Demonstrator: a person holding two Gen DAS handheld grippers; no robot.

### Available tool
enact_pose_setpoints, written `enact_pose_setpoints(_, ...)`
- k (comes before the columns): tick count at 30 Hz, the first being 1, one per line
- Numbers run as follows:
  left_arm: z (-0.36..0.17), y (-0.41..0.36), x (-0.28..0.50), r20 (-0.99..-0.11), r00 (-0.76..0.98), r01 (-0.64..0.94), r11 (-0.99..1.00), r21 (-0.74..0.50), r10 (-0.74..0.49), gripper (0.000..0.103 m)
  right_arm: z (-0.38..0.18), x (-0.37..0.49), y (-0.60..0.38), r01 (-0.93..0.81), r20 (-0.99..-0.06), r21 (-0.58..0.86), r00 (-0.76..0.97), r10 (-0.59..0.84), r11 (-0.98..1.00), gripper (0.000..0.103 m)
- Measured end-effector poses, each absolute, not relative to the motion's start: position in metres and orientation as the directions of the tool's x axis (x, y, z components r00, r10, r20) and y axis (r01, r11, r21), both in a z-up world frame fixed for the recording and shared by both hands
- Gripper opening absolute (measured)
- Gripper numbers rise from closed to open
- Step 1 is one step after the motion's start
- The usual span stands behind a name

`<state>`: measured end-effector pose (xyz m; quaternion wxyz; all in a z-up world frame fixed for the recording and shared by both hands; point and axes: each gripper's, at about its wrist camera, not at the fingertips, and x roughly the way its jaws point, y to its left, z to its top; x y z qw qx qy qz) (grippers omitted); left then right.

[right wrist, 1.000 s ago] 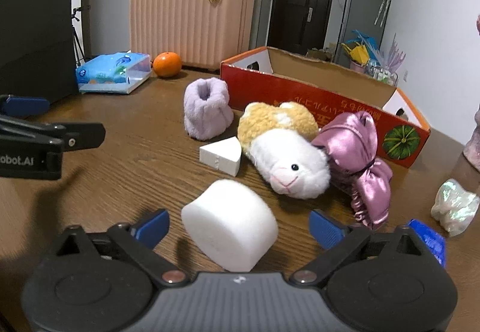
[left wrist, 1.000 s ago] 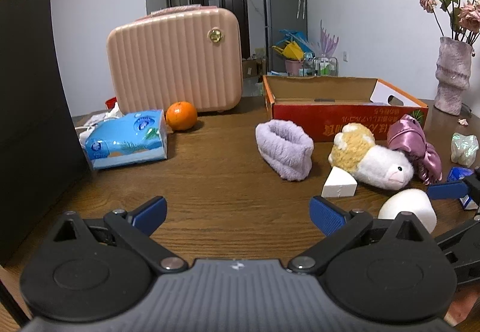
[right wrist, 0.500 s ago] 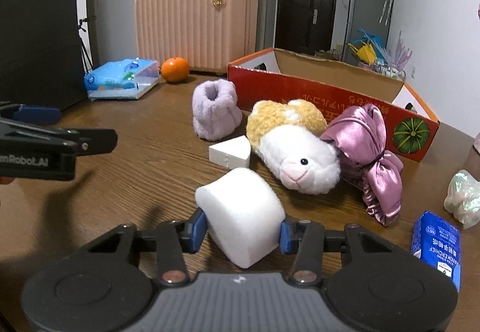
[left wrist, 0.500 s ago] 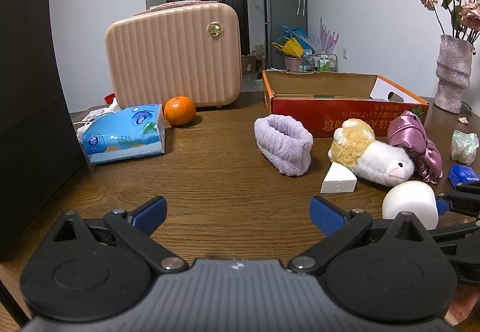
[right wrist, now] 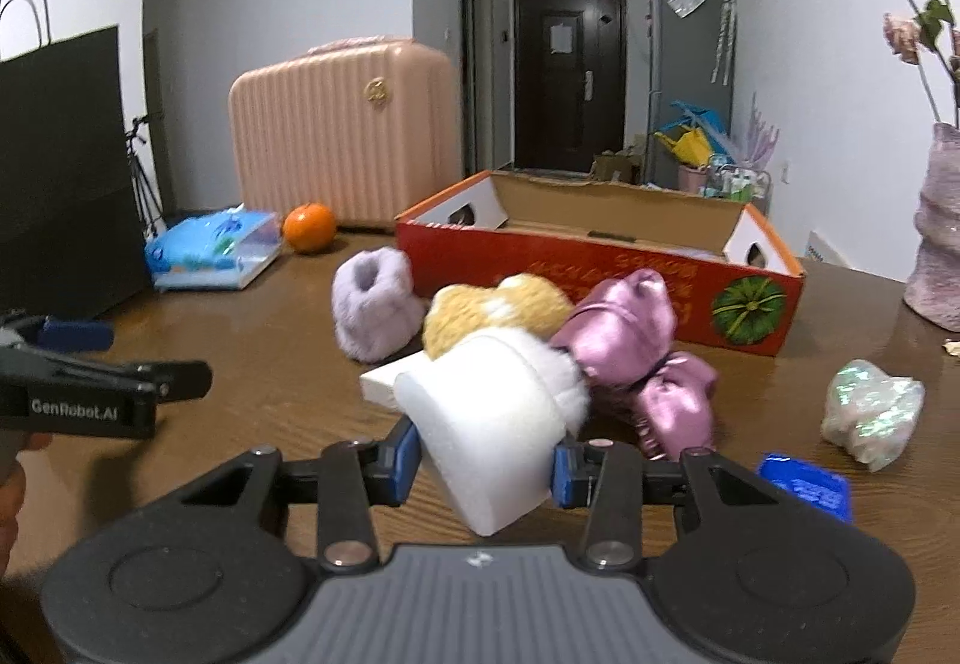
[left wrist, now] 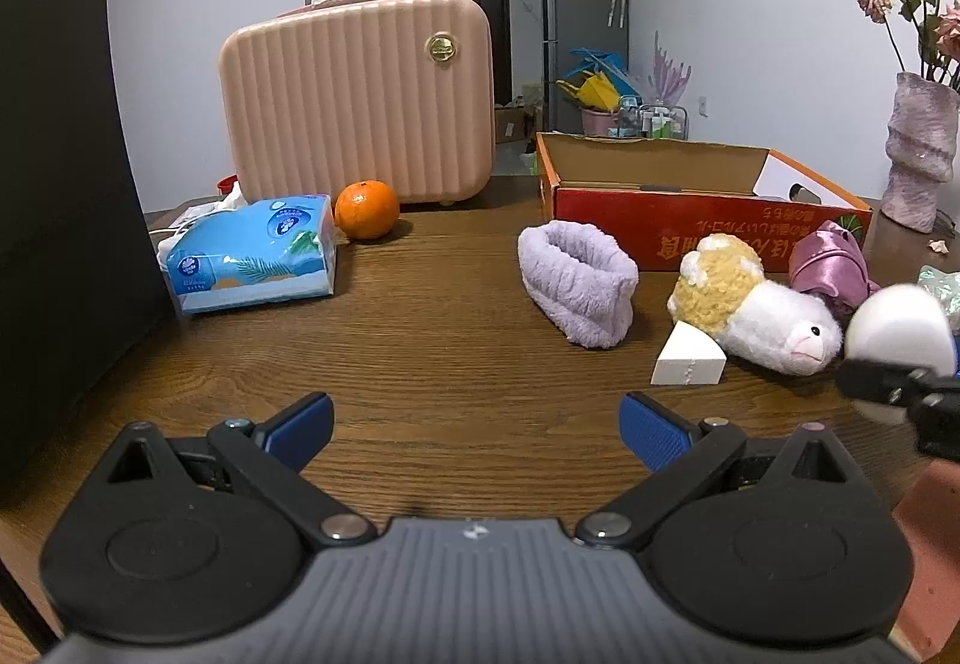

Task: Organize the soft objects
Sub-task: 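Close the right gripper on the white foam cylinder and lift it, then grasp the white foam wedge with the left gripper while the right holds the cylinder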

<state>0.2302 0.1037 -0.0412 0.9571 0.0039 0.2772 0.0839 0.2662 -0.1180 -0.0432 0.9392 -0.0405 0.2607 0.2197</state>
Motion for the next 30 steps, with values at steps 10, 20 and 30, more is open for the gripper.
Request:
enact_pose_setpoints(10, -0.038, 0.085, 0.236, -0.521, 0.835, -0.162, 0.984, 0.079, 0.180, 0.103, -0.036, 0.272, -0.161, -0.372, -0.464, 0.060, 0.811, 0.356, 0.926, 0.041)
enact_pose_setpoints(20, -0.039, 0.050, 0.258, -0.527, 0.836, -0.115, 0.988, 0.106, 0.154, 0.103, -0.033, 0.275, -0.198, -0.323, -0.427, 0.067, 0.846, 0.319, 0.944, 0.041)
enact_pose_setpoints(30, -0.051, 0.027, 0.292, -0.552, 0.822, -0.096, 0.990, 0.106, 0.139, 0.103, -0.036, 0.284, -0.226, -0.272, -0.410, 0.062, 0.870, 0.273, 0.960, 0.041)
